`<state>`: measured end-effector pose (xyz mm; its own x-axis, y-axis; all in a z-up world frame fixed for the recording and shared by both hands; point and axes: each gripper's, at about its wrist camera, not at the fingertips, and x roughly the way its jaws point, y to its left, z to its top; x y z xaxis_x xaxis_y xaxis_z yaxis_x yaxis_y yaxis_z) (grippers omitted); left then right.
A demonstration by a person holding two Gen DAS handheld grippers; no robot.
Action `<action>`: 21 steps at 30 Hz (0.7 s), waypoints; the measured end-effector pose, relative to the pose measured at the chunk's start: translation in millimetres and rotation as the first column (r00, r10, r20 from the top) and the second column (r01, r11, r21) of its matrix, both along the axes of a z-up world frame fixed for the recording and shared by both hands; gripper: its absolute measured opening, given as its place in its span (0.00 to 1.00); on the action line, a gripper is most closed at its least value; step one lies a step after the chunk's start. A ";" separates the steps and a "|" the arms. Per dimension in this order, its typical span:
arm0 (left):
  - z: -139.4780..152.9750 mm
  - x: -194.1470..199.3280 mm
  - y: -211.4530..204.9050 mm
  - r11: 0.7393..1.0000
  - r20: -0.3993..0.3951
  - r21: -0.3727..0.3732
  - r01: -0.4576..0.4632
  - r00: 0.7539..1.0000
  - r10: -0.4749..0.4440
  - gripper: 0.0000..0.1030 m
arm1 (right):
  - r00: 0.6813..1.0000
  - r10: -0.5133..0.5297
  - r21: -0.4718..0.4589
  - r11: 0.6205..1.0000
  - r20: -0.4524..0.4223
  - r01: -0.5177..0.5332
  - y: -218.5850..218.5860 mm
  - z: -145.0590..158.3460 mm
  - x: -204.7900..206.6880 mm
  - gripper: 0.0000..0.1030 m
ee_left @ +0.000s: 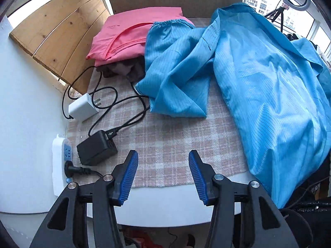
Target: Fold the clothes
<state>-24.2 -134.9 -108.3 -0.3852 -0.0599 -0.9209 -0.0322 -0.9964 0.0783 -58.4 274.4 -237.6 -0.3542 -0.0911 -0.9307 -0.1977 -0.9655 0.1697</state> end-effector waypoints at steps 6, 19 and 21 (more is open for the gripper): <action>-12.3 61.7 58.0 0.985 0.050 0.170 0.041 0.997 -0.051 0.47 | 0.991 0.127 0.036 0.991 -0.032 -0.125 -1.7 -8.8 -5.9 0.43; -60.6 61.7 166.2 0.963 0.120 0.237 0.127 0.980 -0.159 0.04 | 0.946 0.308 0.059 0.951 -0.100 -0.304 -26.1 -17.9 -31.3 0.55; -42.3 58.8 163.7 0.962 0.090 0.246 0.119 0.985 -0.146 0.03 | 0.939 0.325 0.057 0.945 -0.108 -0.321 -29.5 -20.2 -38.0 0.12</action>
